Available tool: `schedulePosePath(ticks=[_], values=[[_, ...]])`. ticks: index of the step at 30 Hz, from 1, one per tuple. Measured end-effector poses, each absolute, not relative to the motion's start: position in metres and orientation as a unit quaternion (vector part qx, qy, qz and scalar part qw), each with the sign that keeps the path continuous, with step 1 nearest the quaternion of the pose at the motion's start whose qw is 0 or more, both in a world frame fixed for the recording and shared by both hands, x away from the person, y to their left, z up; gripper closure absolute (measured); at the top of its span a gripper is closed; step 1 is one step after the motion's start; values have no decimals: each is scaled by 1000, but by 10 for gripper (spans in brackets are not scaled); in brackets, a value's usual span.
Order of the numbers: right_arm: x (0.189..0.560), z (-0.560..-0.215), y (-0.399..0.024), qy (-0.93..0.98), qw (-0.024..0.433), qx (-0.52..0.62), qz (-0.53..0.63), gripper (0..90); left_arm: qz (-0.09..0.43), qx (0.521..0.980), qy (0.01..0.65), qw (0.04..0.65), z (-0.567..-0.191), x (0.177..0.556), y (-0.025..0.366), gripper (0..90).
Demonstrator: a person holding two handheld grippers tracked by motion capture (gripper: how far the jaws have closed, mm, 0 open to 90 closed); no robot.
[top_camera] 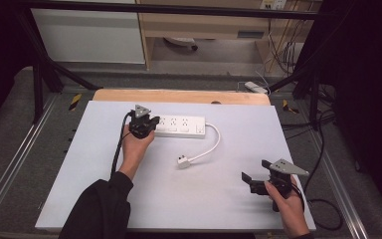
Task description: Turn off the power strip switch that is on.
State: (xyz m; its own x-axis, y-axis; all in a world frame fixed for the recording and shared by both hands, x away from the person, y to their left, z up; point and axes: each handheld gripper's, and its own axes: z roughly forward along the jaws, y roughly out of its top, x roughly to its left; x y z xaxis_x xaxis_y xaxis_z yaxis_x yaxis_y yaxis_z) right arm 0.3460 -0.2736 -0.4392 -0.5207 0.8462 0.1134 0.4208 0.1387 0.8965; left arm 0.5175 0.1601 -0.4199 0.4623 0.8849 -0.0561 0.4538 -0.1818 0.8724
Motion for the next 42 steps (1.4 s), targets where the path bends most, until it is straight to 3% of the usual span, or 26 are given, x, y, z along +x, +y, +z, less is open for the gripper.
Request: schedulePosePath(ticks=[42], values=[[346, -439, -273, 724, 215, 437, 488, 41, 215, 737, 477, 427, -440, 521, 160, 900]])
